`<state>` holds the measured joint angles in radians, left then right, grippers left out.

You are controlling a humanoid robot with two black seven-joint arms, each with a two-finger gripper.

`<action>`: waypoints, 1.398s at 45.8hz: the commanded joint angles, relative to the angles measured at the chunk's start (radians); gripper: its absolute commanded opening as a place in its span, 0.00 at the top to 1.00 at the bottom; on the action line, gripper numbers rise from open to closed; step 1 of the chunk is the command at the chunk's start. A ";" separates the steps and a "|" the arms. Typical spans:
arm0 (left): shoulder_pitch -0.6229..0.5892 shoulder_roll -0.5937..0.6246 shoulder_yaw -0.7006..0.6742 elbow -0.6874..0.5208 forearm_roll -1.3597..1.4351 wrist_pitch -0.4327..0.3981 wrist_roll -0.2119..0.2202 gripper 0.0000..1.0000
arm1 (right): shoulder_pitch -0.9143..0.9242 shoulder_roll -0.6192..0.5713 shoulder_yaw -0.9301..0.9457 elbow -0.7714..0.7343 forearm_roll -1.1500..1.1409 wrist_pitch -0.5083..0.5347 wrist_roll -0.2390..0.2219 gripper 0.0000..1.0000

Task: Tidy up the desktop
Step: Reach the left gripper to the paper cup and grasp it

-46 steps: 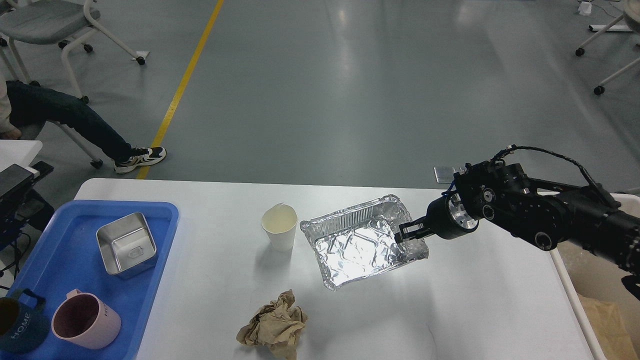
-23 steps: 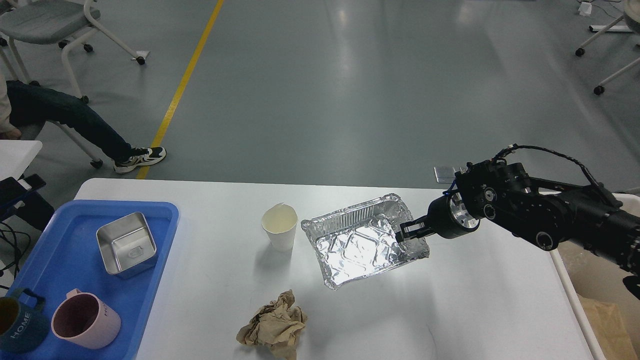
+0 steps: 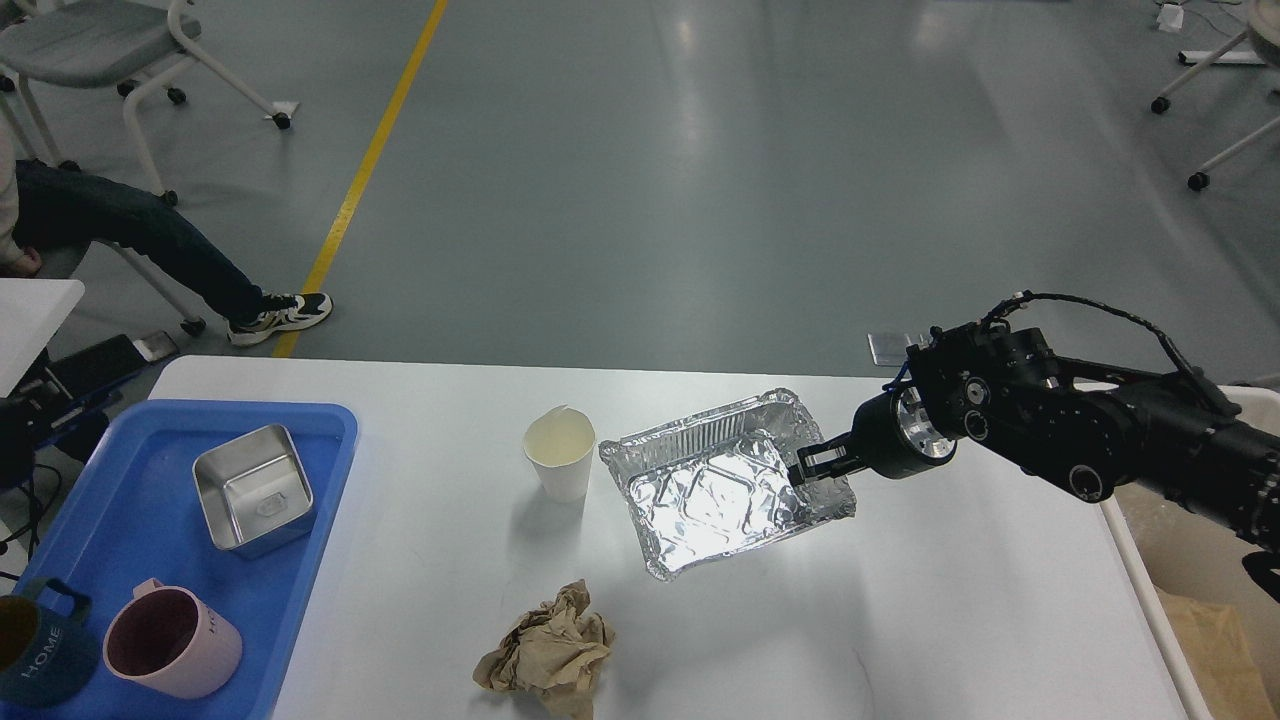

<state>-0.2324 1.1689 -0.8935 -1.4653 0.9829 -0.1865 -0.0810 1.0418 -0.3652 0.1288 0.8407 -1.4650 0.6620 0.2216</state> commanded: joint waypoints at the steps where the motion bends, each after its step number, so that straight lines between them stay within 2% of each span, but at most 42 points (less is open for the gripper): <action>1: -0.106 -0.089 0.077 0.075 0.005 -0.067 0.056 0.03 | -0.005 0.000 0.003 0.000 0.002 -0.001 -0.001 1.00; 12: -0.416 -0.251 0.415 0.203 0.003 -0.062 0.109 0.03 | -0.009 0.000 0.006 -0.002 0.020 -0.001 -0.001 1.00; 22: -0.577 -0.449 0.579 0.336 0.002 -0.062 0.136 0.03 | -0.009 -0.008 0.008 0.000 0.029 -0.001 -0.001 1.00; 29: -0.619 -0.554 0.656 0.413 0.002 -0.062 0.141 0.04 | -0.011 -0.009 0.006 0.000 0.029 -0.012 -0.001 1.00; 40: -0.639 -0.646 0.717 0.456 0.005 -0.057 0.139 0.04 | -0.019 -0.008 0.003 0.003 0.029 -0.019 -0.001 1.00; 64: -0.662 -0.882 0.789 0.654 0.003 -0.028 0.139 0.07 | -0.040 -0.009 0.008 0.003 0.029 -0.030 0.001 1.00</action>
<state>-0.8949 0.3336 -0.1051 -0.8409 0.9874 -0.2177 0.0581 1.0102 -0.3742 0.1354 0.8418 -1.4357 0.6342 0.2221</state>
